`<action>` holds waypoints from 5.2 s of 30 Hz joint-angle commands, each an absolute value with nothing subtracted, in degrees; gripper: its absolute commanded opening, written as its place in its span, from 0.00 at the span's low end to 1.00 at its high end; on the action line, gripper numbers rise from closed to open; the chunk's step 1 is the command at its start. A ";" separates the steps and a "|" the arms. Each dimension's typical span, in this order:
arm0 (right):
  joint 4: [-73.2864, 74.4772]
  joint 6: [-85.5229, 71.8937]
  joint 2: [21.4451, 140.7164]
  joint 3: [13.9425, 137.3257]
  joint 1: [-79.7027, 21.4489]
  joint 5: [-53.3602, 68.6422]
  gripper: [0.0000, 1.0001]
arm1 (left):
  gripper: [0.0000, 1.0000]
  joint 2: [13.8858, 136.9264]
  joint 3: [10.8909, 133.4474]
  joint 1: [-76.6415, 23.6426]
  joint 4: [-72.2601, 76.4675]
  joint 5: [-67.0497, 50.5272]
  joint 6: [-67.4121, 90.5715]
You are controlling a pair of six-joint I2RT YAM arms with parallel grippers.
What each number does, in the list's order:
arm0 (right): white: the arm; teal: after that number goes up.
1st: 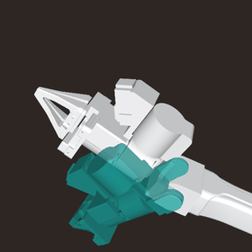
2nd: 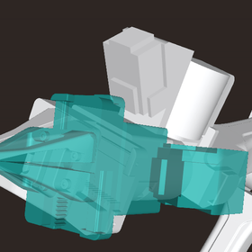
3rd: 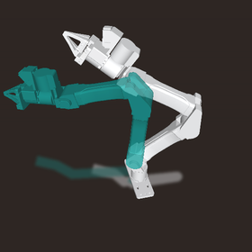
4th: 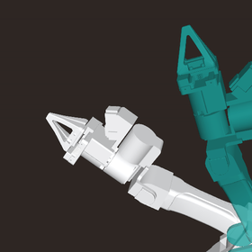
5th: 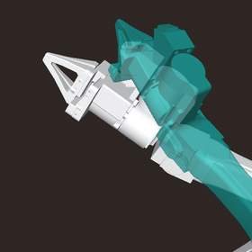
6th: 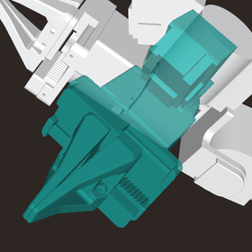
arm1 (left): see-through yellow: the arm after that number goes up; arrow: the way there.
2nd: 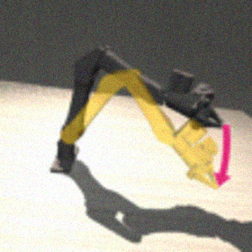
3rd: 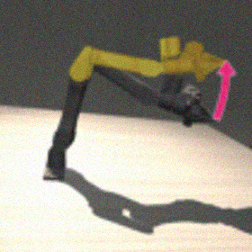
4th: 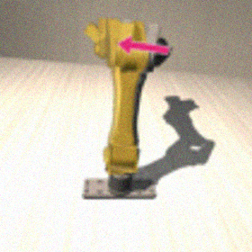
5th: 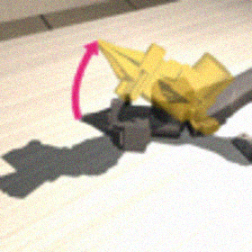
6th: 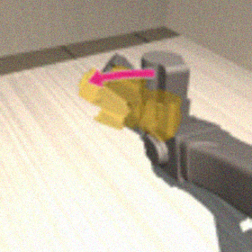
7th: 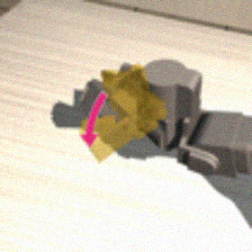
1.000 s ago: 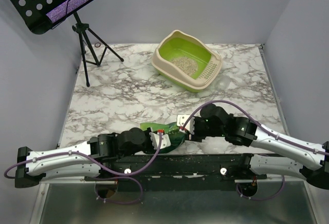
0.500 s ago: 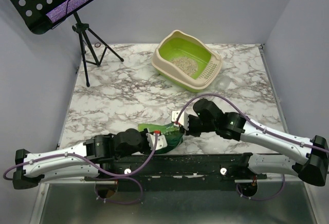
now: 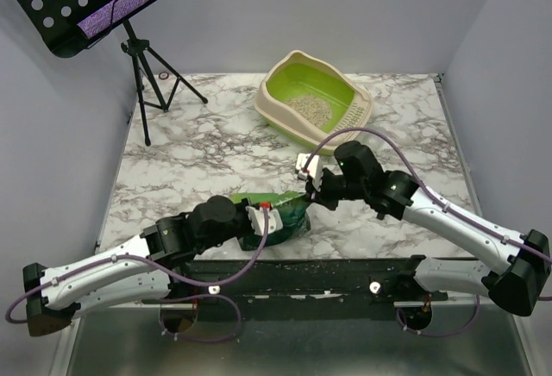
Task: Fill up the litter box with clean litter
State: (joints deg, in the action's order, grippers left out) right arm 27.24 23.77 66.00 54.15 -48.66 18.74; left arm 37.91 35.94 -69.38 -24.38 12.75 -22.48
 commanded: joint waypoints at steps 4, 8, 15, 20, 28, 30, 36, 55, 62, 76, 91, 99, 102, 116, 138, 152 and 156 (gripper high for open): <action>28.39 21.36 65.30 55.38 -40.52 9.84 0.00 | 0.00 41.73 41.75 -56.08 -21.19 9.23 -30.06; 26.37 18.12 66.18 52.92 -40.43 10.99 0.00 | 0.00 47.45 40.52 -55.64 -19.43 5.90 -29.45; 25.05 11.88 66.19 53.08 -40.43 5.99 0.18 | 0.00 49.84 34.90 -55.37 -14.16 3.96 -29.18; 24.52 3.36 59.34 55.02 -39.90 -6.39 0.44 | 0.00 48.87 33.66 -55.37 -13.18 4.13 -28.13; 29.96 -11.84 52.12 54.59 -38.06 -24.76 0.75 | 0.00 50.36 34.19 -55.46 -12.04 5.18 -27.69; 30.50 -15.28 51.33 52.48 -35.61 -26.63 0.79 | 0.00 50.89 34.54 -55.46 -11.69 6.41 -27.34; 27.51 -28.28 52.46 42.99 -17.26 -16.61 0.75 | 0.00 52.20 34.89 -55.46 -9.84 8.78 -25.66; 31.03 -41.22 61.78 35.42 -3.34 -13.72 0.66 | 0.00 55.99 38.06 -55.46 -10.81 10.72 -19.78; 29.53 -41.66 63.72 33.05 -2.99 -11.69 0.64 | 0.00 55.20 37.71 -55.46 -10.37 10.72 -19.69; 24.35 -40.52 65.83 30.59 -1.85 -10.90 0.57 | 0.00 55.46 37.44 -55.46 -10.11 10.46 -19.60; 22.06 -39.64 66.36 29.80 -0.88 -8.70 0.00 | 0.00 56.07 37.35 -55.46 -10.28 10.81 -19.78; 23.55 -38.24 57.58 30.58 -0.88 -6.42 0.00 | 0.00 54.41 37.18 -55.46 -9.93 11.34 -19.78; 25.83 -36.48 53.80 32.42 -0.88 -6.85 0.00 | 0.05 55.02 37.79 -55.46 -10.37 11.86 -19.78; 24.96 -31.39 50.01 42.79 -0.97 -0.45 0.00 | 0.48 50.72 42.09 -55.46 -17.39 2.56 -20.56; 16.79 -13.63 52.47 59.85 -26.00 33.83 0.00 | 0.59 55.37 66.45 -54.93 -21.38 -1.91 8.76; 4.85 -18.98 51.68 59.77 -32.08 42.10 0.00 | 0.59 49.40 55.29 -45.01 1.30 -16.42 25.83; 3.69 -19.07 51.85 59.68 -32.34 42.19 0.00 | 0.58 48.69 52.21 -41.76 9.65 -24.32 30.22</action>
State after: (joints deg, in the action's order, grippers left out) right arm 7.97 -18.02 51.86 59.20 -31.79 39.68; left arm 49.65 54.94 -44.51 -2.11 -13.30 23.07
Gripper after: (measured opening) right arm 0.011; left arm 0.587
